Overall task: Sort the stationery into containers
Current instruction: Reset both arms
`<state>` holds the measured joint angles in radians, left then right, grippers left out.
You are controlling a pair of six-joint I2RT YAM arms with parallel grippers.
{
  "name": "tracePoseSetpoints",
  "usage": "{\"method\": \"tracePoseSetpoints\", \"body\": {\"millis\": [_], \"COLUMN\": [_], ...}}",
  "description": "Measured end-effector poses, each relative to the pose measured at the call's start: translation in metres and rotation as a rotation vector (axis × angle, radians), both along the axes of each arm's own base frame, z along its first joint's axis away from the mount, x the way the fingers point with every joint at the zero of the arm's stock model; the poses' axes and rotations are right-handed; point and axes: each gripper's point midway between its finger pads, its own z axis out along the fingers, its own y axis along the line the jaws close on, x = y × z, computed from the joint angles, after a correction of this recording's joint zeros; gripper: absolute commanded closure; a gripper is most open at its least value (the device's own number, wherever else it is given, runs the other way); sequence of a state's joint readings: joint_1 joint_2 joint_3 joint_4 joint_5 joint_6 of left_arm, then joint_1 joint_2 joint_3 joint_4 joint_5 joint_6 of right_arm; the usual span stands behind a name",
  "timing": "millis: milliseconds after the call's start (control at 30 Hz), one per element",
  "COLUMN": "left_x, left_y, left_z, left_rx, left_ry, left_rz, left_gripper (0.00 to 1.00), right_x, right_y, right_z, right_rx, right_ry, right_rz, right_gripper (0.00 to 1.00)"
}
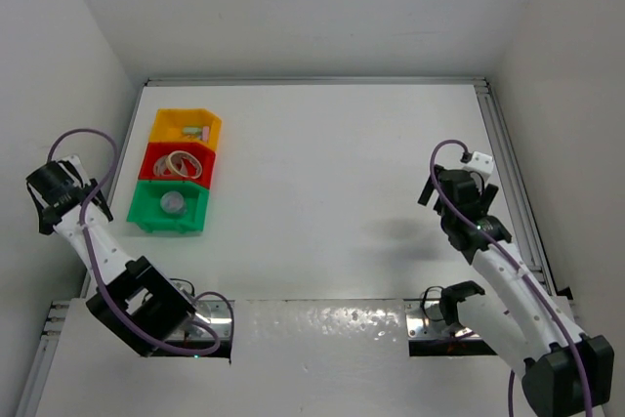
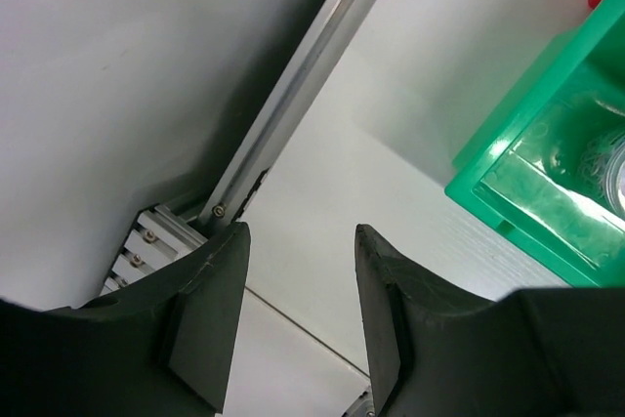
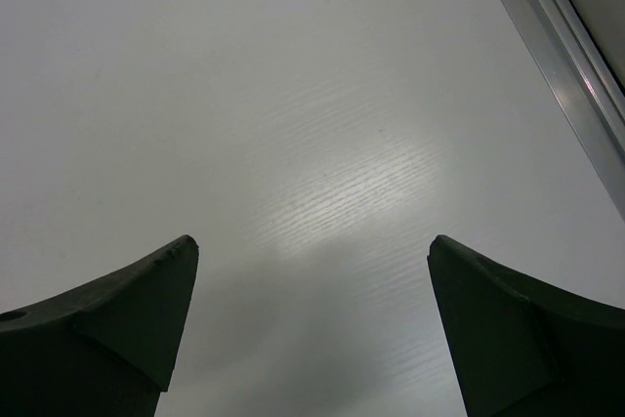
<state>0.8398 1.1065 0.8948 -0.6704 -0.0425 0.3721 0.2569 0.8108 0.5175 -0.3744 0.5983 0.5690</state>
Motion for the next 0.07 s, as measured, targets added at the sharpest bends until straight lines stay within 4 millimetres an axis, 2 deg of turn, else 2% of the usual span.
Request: {"method": "tracePoseSetpoints", "body": {"millis": [67], "left_x": [0.0003], "left_y": [0.0001], "left_z": [0.0000], "left_rx": [0.000], "left_ry": [-0.001], "left_rz": [0.000], "left_gripper": [0.55], "right_x": [0.0001], "right_y": [0.0011], "right_z": [-0.0004], "right_rx": [0.003], "right_ry": [0.002], "right_rz": [0.005], "right_gripper": [0.01]}}
